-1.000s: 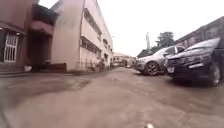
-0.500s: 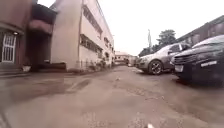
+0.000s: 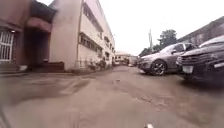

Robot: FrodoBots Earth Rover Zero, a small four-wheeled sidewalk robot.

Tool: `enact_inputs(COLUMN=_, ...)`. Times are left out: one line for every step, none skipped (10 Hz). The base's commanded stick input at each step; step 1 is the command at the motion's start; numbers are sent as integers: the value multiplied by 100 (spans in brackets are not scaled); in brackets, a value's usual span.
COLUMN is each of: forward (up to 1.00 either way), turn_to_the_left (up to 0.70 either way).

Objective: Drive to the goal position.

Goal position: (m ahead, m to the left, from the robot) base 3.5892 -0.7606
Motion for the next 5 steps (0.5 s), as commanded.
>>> enact_inputs(forward=70, turn_to_the_left=0)
enact_inputs(forward=70, turn_to_the_left=0)
enact_inputs(forward=70, turn_to_the_left=0)
enact_inputs(forward=70, turn_to_the_left=0)
enact_inputs(forward=70, turn_to_the_left=0)
